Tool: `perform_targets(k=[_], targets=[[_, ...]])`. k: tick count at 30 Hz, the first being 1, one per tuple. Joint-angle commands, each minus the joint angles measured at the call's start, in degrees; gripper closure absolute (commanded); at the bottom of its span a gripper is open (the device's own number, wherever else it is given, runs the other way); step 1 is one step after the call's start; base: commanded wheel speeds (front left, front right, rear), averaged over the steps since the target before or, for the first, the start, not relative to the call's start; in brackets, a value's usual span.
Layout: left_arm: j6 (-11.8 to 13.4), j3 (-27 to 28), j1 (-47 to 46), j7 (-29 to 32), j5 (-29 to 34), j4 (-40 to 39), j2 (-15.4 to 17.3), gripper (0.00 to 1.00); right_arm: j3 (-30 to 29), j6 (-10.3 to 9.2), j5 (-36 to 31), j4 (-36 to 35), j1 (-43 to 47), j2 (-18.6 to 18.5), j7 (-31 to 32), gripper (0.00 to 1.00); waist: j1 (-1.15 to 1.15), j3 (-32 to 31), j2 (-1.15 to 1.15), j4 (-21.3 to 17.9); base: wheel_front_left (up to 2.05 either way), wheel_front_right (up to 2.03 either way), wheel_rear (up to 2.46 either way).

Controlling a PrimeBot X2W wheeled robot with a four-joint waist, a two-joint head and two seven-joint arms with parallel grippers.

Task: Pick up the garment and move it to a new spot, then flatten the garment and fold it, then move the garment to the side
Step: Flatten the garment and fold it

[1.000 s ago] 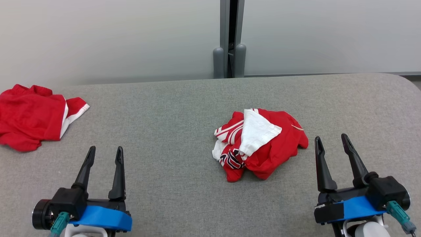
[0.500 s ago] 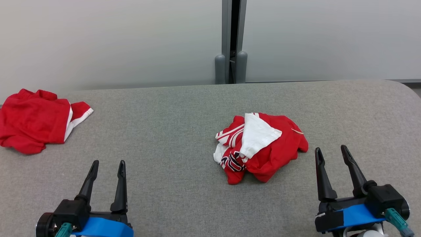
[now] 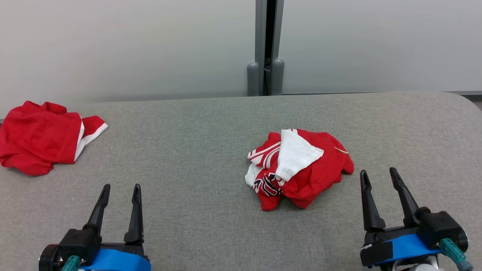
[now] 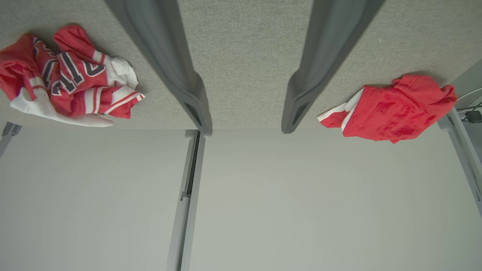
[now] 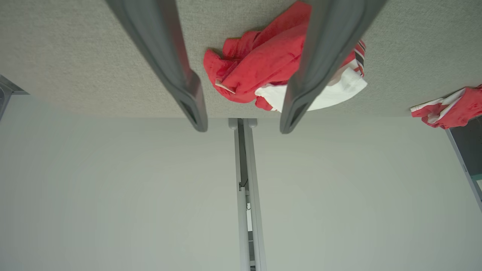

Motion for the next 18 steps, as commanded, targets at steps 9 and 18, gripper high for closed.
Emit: perform_targets(k=[9, 18], targets=[[-1.04, -3.57, -2.85, -0.19, -0.38, 1.57, -0.08, 0.0, 0.38, -0.02, 0.12, 0.41, -0.42, 0.01, -0.03, 0.0, 0.0, 0.17, 0.0, -0.43, 0.0, 0.0, 0.0], [-1.53, -17.1, -11.78, -0.19, -2.63, 7.67, -0.02, 0.0, 1.69, -0.02, 0.35, 0.09, -2.64, 0.01, -0.03, 0.0, 0.0, 2.78, 0.0, -4.03, 0.0, 0.0, 0.0]])
